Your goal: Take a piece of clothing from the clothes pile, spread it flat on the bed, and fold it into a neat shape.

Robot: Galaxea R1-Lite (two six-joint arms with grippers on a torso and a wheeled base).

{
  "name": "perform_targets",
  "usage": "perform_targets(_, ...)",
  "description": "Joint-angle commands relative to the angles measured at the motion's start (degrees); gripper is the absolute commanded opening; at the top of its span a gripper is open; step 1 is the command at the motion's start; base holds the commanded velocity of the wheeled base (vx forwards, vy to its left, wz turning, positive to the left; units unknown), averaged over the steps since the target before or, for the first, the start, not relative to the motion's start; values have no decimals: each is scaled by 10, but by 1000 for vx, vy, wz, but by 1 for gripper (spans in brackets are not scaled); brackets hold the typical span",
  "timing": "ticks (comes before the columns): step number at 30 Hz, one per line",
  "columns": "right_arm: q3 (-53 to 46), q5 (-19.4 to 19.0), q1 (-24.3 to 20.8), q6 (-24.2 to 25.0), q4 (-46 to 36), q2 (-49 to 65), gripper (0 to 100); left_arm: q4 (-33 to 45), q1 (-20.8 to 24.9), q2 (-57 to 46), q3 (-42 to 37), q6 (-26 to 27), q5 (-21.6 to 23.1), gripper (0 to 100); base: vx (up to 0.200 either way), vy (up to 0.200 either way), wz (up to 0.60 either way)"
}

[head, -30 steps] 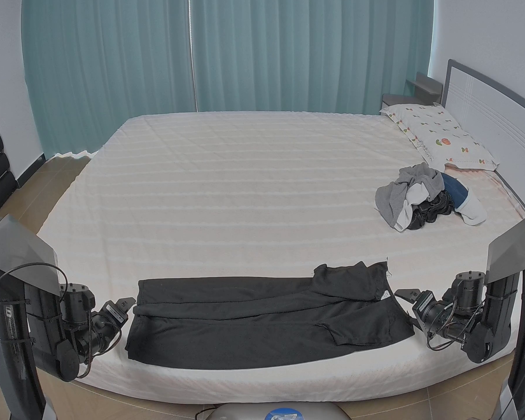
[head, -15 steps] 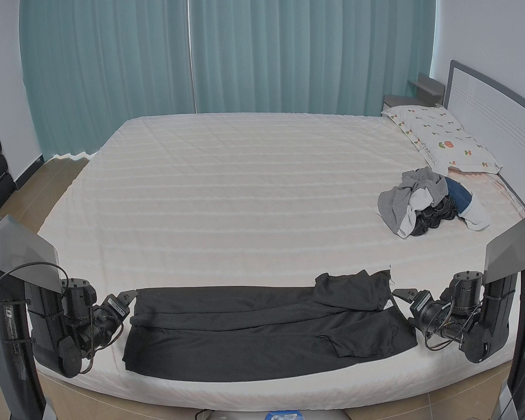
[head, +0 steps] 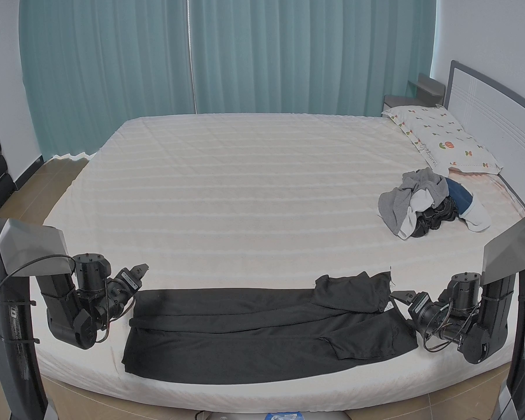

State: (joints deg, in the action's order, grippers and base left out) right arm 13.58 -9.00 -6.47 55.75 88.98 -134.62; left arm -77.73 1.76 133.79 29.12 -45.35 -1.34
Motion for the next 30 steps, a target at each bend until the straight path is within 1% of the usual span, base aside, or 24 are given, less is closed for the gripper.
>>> perform_targets(1, 0, 0, -5, 0, 4, -5, 100, 27, 2, 48, 61, 5, -1, 100, 0, 0, 0)
perform_targets(3, 0, 1, -9, 0, 4, -7, 100, 25, 1, 79, 81, 21, -8, 100, 0, 0, 0)
perform_targets(6, 0, 1, -9, 0, 4, -7, 100, 24, -2, 90, 87, 58, -11, 100, 0, 0, 0)
perform_targets(21, 0, 4, -13, 0, 4, -10, 100, 25, 6, 97, 77, 64, -11, 100, 0, 0, 0)
perform_targets(22, 0, 4, -13, 0, 4, -10, 100, 25, 6, 97, 76, 64, -11, 0, 0, 0, 0)
perform_targets(27, 0, 5, -13, 0, 4, -10, 100, 24, 6, 97, 77, 63, -12, 0, 0, 0, 0)
perform_targets(30, 0, 5, -13, 0, 4, -10, 100, 24, 2, 96, 80, 63, -36, 0, 0, 0, 0)
